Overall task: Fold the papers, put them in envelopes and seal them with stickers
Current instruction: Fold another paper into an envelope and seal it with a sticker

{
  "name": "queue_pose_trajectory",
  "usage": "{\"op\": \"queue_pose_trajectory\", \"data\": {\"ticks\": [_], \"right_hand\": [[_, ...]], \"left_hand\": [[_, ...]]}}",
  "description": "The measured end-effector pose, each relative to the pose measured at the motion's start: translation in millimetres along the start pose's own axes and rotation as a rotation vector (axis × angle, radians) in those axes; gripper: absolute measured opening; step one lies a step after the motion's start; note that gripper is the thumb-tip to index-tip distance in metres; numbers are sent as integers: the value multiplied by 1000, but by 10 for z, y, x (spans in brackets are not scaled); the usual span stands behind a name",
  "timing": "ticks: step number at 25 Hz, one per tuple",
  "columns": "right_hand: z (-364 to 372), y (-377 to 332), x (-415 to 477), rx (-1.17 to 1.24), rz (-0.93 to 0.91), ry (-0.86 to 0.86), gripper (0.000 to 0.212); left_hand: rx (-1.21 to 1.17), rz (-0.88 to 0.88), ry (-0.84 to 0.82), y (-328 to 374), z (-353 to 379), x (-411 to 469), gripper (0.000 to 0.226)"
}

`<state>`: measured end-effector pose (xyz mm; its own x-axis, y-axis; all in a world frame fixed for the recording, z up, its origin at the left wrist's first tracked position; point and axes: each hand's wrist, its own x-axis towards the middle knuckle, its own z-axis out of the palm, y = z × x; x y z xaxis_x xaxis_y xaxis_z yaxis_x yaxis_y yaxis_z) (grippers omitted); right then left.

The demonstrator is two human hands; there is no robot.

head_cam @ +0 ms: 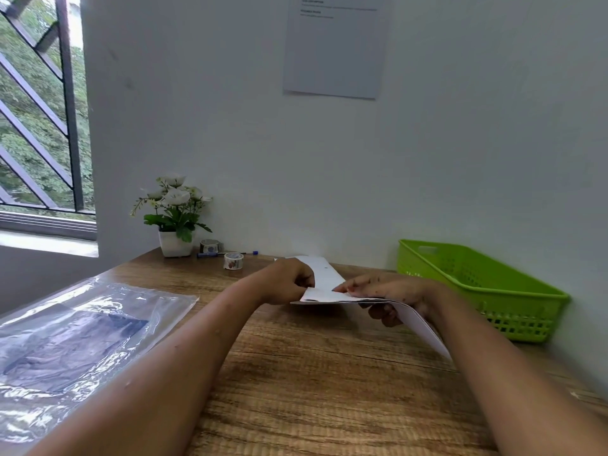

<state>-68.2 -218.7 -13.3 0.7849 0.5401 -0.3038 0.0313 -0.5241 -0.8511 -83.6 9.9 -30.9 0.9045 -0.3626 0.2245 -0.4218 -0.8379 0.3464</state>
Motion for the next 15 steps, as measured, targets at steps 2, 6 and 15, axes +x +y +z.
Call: {"op": "queue_pose_trajectory", "data": {"ticks": [2,6,15], "right_hand": [[-18,-13,-26,-6,14,-23,32],[-68,-44,-83,19,53,-9,24],[-184,36,-57,-50,90,378,28]], "left_hand": [[9,24,74,30,-10,-2,18],[-8,39,165,63,11,0,13],[61,122,400,145,41,9,10]]}}
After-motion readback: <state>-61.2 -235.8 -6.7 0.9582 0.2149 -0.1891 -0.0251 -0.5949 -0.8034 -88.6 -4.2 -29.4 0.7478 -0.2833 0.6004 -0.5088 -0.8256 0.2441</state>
